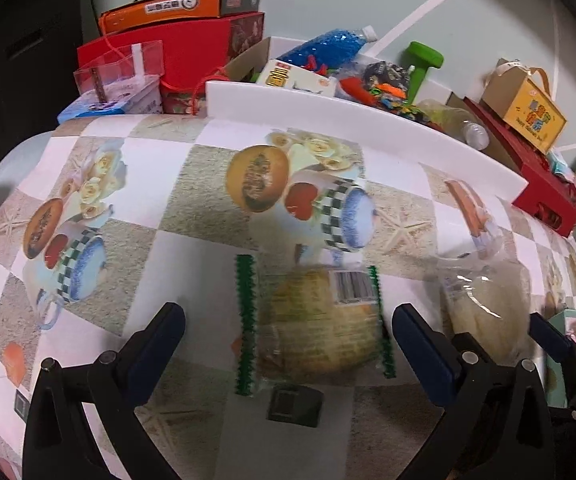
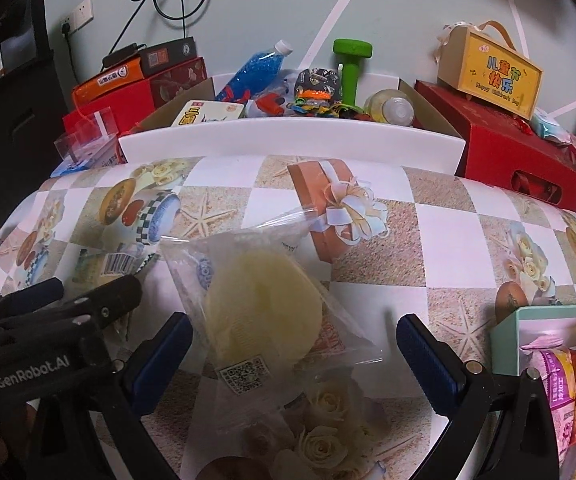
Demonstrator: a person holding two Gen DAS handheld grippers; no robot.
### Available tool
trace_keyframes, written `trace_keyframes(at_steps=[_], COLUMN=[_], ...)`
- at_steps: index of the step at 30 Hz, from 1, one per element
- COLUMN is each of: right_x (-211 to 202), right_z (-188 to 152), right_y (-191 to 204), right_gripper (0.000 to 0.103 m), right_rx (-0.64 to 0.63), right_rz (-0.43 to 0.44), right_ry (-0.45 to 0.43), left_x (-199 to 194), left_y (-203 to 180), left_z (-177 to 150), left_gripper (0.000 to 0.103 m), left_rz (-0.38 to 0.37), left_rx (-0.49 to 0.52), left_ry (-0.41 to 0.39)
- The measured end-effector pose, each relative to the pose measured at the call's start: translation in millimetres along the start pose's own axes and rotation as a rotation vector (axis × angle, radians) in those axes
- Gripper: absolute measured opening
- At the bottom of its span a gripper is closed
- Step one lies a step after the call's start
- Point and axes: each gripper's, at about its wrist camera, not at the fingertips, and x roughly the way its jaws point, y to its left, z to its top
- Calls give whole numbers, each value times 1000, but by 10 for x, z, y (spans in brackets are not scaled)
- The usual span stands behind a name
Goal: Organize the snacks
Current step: 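Grasp green-edged biscuit packet with left tool while right tool grasps round bun bag, then lift and carry biscuit packet with left tool while right tool carries bun bag to tray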
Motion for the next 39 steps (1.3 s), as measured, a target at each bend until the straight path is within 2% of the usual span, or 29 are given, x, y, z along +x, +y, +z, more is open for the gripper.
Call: trace_keyframes(at_steps=[8,14,17,18,19,20,23,32,39], right_x=[-14,-21,-30,-34,-38,-40,-46,-95,-254], right_z=[2,-6,-10,-10,-11,-11,-11,-7,42], right_y=[-16,50,65,70,77,85,112,125,128], right_gripper=[101,85,81,80,77,75,71,59,58], right_rx=[4,-24,-30,-30,-31,-34,-46,-43,-42], right_rz=[-11,-5,-8,-6,-4,-4,-9,5,14], right_ry=[-13,-14,-17,-18,-20,-21,-24,-36,-74], left_x=[1,-12,-19,-23,-39,-53,-76,-101,-226], left_y=[158,196,192,191,188,186,181,156,157], left_z=[0,-16,-25,-26,-27,-20,-17,-17,4], left_gripper=[103,103,102,100,92,78,66,62,61], left_rz=[50,50,49,46,34,23,-15,-46,-60], left_rx=[-24,-35,-33,-32,-30,-30,-28,-16,-19], left_ry=[-14,-32,-41,-43,-52,-59,-69,-70,-95])
